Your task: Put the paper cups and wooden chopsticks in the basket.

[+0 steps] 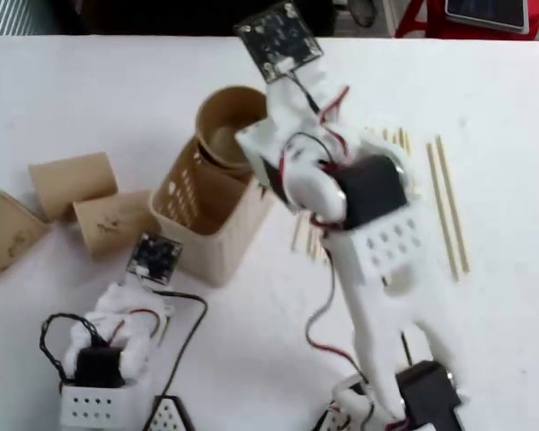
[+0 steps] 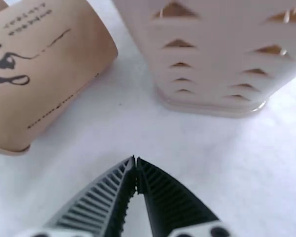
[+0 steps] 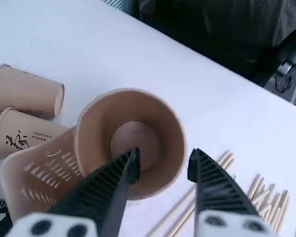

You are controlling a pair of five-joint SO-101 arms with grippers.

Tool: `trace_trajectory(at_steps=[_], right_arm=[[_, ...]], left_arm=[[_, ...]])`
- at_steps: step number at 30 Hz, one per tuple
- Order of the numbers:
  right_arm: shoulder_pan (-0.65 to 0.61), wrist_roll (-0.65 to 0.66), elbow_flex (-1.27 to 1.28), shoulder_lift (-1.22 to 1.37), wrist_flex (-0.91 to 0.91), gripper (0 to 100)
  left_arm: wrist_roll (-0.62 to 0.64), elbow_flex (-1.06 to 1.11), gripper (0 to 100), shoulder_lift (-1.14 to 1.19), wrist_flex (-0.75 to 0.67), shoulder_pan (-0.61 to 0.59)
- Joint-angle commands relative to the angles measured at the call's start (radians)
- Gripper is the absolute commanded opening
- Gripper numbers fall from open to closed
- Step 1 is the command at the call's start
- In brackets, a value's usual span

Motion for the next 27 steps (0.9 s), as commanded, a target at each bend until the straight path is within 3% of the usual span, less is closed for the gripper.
trace_trajectory(at_steps=[1, 7, 14, 27], right_arm=[[-0.005, 0.058, -0.052, -0.124, 0.021, 16.6], [-0.012, 0.15, 0.204, -0.278, -0.047, 16.5], [-0.004, 0.169, 0.707, -0.229, -0.458, 16.5], [-0.005, 0.166, 0.75, -0.061, -0.727, 16.3]], left_arm=[[-0.005, -0.002, 2, -0.007, 0.006, 0.01], [-0.005, -0.002, 2, -0.007, 0.006, 0.01], [-0.005, -0.002, 2, -0.007, 0.006, 0.01], [-0.005, -0.002, 2, -0.007, 0.006, 0.01]])
